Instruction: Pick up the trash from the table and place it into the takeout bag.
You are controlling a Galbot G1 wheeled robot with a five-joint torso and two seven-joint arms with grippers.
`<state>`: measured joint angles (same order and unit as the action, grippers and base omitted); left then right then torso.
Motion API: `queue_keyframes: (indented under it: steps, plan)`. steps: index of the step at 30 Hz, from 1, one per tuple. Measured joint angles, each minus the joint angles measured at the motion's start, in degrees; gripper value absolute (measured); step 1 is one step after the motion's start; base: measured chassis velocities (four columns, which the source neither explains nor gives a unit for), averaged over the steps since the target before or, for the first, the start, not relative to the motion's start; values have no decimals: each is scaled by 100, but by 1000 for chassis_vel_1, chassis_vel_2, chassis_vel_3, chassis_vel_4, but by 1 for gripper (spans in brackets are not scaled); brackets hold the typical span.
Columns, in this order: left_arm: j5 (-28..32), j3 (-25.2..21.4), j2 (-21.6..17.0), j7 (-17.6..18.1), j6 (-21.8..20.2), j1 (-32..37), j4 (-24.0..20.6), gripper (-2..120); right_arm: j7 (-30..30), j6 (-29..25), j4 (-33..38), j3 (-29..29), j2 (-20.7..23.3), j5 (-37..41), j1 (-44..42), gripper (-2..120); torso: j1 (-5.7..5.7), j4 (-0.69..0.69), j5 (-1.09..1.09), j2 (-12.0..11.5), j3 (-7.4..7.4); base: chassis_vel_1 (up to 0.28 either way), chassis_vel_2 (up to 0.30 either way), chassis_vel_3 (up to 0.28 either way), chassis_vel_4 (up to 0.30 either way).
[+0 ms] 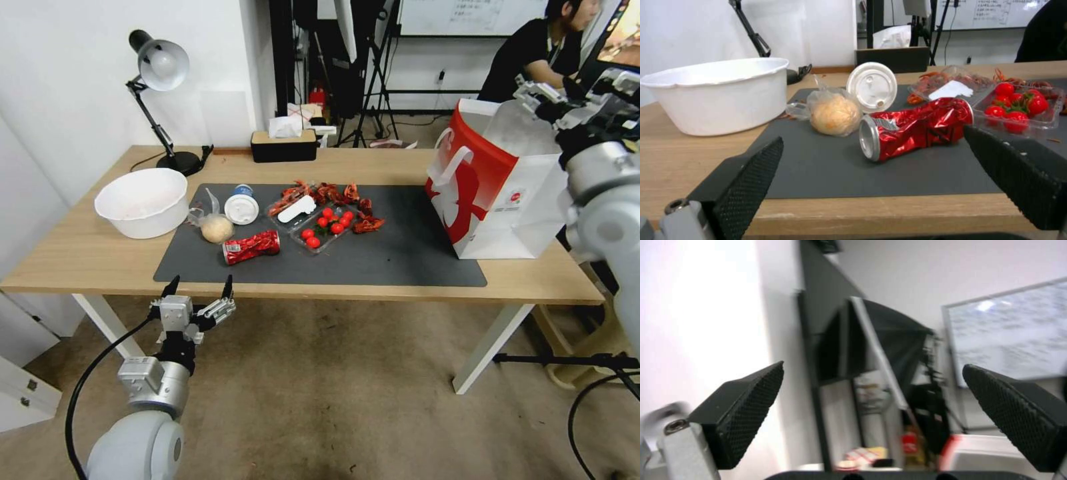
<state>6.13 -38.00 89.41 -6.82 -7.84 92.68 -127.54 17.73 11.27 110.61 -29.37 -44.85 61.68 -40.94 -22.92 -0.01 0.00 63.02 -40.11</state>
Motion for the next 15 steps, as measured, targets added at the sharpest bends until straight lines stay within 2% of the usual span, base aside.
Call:
queue_keyframes:
  steps: [3, 4, 6, 8, 10, 11, 13, 14, 15]
  plan:
    - [5, -4, -6, -1, 0, -1, 0, 100, -236, -212, 235, -63, -1, -1, -213, 100, 0, 1, -2, 0, 0, 0, 0, 0, 0]
    - [15, -10, -14, -1, 0, 2, 5, 100, -594, -466, 538, -146, -35, -55, -520, 100, 0, 1, -1, 0, 0, 0, 0, 0, 0]
    - [18, -12, -15, -1, 1, 3, 8, 100, -733, -547, 644, -174, -56, -111, -642, 100, 1, 1, -1, 0, 1, 0, 0, 0, 0]
    - [24, -18, -27, -1, 14, 9, 16, 100, -1196, -818, 982, -241, -144, -396, -1148, 100, 1, 0, -1, 0, 1, 0, 0, 0, 0]
    - [41, -25, -41, -2, 33, 8, 20, 100, -1580, -1060, 1319, -228, -344, -1177, -1845, 100, 1, 2, -2, 0, 1, 0, 0, 0, 0]
    - [41, -25, -41, -2, 33, 8, 20, 100, -1580, -1060, 1319, -228, -344, -1177, -1845, 100, 1, 2, -2, 0, 1, 0, 0, 0, 0]
    - [66, -40, -51, -2, 65, 5, 39, 100, -1632, -1171, 1577, -162, -694, -2213, -2640, 100, 1, 0, 0, 1, 1, 0, 0, 0, 0]
    - [66, -40, -51, -2, 65, 5, 39, 100, -1632, -1171, 1577, -162, -694, -2213, -2640, 100, 1, 0, 0, 1, 1, 0, 0, 0, 0]
    - [71, -40, -55, -2, 90, 6, 56, 100, -1629, -1274, 1662, -104, -954, -2799, -3083, 100, 2, 0, -1, 1, 1, 0, 0, 0, 0]
